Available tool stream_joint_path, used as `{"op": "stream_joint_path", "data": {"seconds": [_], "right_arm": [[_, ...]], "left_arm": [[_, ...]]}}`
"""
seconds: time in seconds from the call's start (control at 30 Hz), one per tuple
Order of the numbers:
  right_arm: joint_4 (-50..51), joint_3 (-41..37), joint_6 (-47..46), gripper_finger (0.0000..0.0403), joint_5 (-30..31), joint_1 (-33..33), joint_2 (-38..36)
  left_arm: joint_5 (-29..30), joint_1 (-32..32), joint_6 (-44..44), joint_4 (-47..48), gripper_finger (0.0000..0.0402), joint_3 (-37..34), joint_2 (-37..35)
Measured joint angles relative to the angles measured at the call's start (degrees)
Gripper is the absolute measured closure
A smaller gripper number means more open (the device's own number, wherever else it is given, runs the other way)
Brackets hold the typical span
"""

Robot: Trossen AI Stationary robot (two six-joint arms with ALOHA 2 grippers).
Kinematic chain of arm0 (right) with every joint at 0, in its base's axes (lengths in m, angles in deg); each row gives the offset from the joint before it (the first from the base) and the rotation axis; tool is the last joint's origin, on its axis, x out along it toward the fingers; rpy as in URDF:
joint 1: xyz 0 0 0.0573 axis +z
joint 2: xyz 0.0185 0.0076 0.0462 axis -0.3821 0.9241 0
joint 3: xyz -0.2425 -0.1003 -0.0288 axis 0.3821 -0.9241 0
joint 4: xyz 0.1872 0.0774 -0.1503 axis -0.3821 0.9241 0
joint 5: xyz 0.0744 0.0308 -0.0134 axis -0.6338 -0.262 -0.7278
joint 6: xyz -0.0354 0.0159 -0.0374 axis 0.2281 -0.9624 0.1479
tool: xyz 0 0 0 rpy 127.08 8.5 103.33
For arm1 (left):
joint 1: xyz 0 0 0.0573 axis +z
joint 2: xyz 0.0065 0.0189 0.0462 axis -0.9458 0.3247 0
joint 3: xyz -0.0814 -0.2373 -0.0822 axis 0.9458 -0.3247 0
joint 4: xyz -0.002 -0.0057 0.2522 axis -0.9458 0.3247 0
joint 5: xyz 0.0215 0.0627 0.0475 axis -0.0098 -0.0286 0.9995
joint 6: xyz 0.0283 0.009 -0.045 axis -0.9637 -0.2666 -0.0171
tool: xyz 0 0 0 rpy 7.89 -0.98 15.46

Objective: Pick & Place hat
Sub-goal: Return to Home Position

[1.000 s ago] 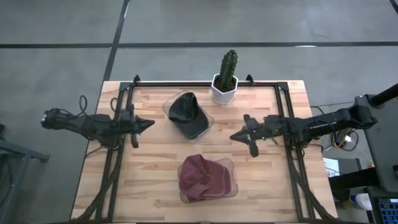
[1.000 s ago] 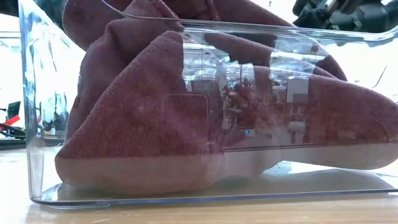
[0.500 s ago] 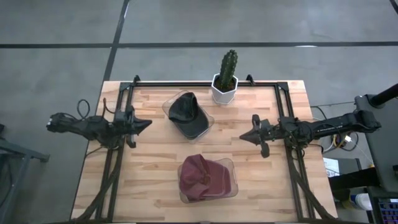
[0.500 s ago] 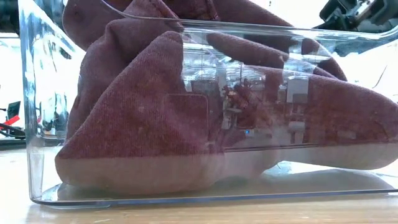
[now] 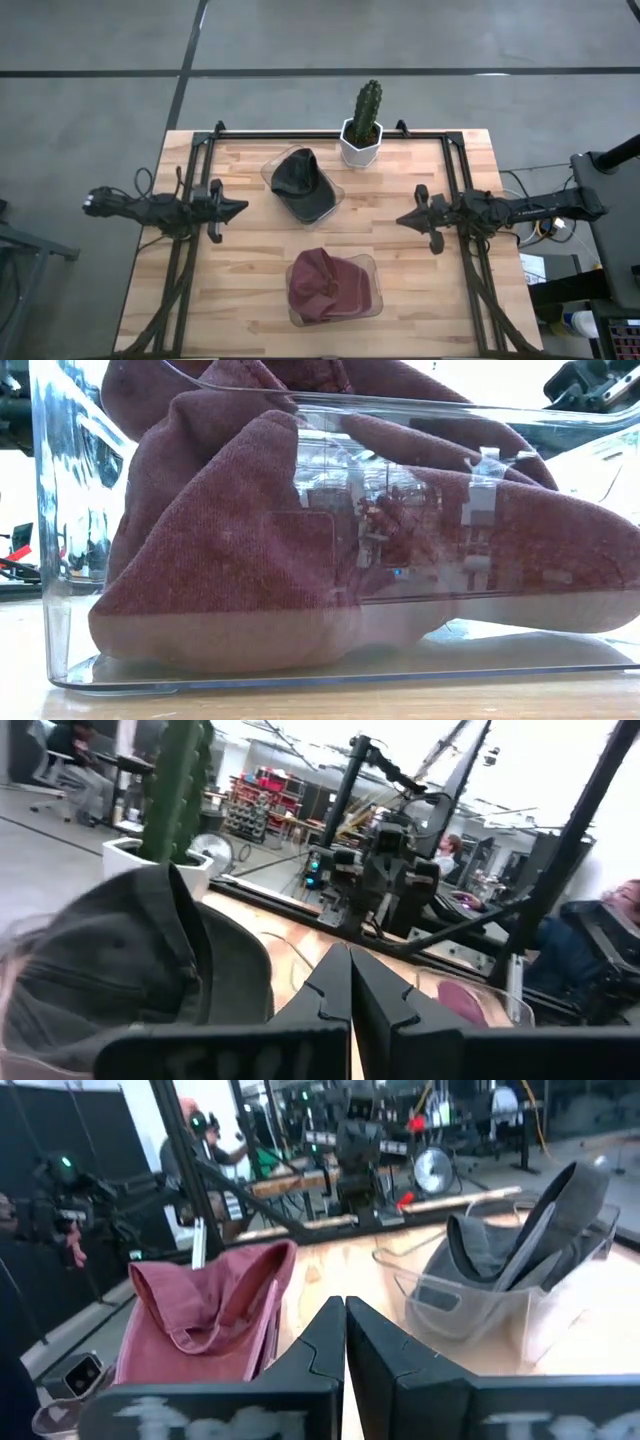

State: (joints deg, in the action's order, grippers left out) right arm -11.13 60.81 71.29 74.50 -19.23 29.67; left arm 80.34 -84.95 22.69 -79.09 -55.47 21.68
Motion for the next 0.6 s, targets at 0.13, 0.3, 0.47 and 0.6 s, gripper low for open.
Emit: {"op": "stream_joint_path", "data": {"seconds": [0.13,0.3,0.47,0.6], "right_arm": [[0.0,-2.7,0.6,0.0394,-0.9,0.0,-5.6],[4.6,-3.7,2.4,0.0394,-1.5,0.0,-12.3],[10.9,-3.7,2.9,0.0394,-1.5,0.0,-18.5],[15.9,-3.7,2.9,0.0394,-1.5,0.0,-23.1]], "left_arm": [[-5.8,0.0,0.5,-0.2,0.0401,-2.0,-1.8],[-9.8,0.0,0.4,-0.2,0.0401,-3.2,-3.0],[-9.9,0.0,0.4,-0.2,0.0401,-3.4,-3.5],[-9.9,0.0,-0.2,0.2,0.0401,-3.5,-3.5]]}}
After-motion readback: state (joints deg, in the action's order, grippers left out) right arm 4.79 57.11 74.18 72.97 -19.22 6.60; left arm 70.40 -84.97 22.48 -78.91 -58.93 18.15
